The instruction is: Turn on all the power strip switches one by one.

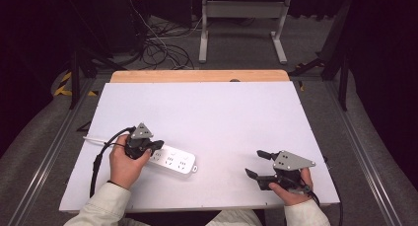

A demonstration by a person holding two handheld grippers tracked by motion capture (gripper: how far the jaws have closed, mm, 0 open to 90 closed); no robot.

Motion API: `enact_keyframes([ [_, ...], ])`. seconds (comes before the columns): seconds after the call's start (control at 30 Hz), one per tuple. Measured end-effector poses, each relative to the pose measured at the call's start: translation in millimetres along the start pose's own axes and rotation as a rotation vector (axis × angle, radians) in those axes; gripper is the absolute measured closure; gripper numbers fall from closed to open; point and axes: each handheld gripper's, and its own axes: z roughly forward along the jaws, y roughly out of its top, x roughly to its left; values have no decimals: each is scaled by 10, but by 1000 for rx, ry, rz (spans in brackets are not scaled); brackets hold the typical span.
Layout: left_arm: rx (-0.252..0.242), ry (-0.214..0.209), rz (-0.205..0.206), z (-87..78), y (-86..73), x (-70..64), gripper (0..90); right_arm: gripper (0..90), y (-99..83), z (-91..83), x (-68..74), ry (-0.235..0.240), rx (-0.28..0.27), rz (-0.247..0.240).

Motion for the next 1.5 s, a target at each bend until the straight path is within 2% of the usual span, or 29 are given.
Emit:
enact_keyframes([
  [0.63, 23, 8, -1, 74, -28, -9, 899, 276, 0, -7, -2, -3, 1, -2],
  [0.7, 24, 12, 14, 74, -27, -16, 899, 276, 0, -7, -1, -3, 1, -2],
  [1.5, 42, 51, 39, 100, -27, -78, 900, 276, -1, 12, 17, 4, 8, -6],
])
